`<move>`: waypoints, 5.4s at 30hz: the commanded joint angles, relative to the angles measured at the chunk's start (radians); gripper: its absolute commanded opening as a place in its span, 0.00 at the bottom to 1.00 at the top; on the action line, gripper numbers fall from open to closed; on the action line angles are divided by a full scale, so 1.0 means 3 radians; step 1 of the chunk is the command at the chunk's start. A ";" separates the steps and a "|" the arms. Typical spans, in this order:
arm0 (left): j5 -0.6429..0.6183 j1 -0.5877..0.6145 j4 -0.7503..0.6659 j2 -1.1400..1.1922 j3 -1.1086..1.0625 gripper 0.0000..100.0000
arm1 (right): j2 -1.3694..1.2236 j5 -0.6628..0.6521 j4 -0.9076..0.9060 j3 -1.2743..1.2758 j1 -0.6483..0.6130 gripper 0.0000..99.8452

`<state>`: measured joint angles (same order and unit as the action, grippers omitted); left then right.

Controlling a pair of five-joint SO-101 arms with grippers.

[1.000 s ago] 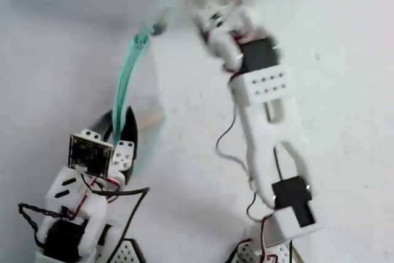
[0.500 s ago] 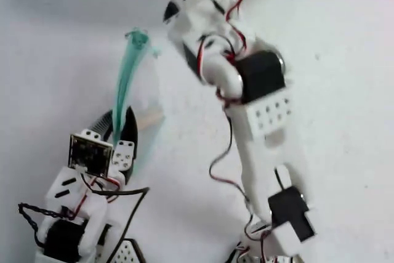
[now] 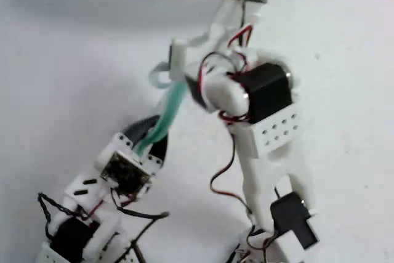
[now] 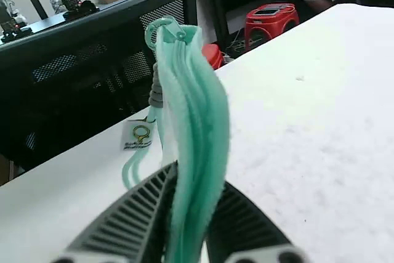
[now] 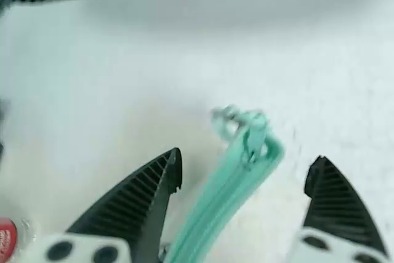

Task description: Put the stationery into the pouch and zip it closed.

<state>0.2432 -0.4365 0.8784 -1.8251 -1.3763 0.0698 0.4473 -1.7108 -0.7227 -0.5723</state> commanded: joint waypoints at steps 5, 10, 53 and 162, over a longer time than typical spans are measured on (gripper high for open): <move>0.0020 -0.0090 -0.0097 0.0003 -0.0046 0.02 | 0.0023 0.0077 -0.0023 0.0322 -0.0130 0.33; 0.0020 -0.0069 -0.0102 0.0003 -0.0046 0.02 | -0.0284 0.0199 -0.0023 0.0338 -0.0166 0.29; -0.0921 0.1189 -0.0020 0.0003 0.0184 0.24 | -0.2376 -0.4010 0.0299 0.0046 0.1588 0.02; -0.0046 0.1967 0.1355 0.0003 -0.1054 0.02 | 0.5767 -0.2665 0.1476 0.8045 0.1332 0.02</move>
<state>0.2371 0.1481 1.2774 -1.8098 -1.6970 1.7975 -0.3537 -1.2597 1.6817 -0.1918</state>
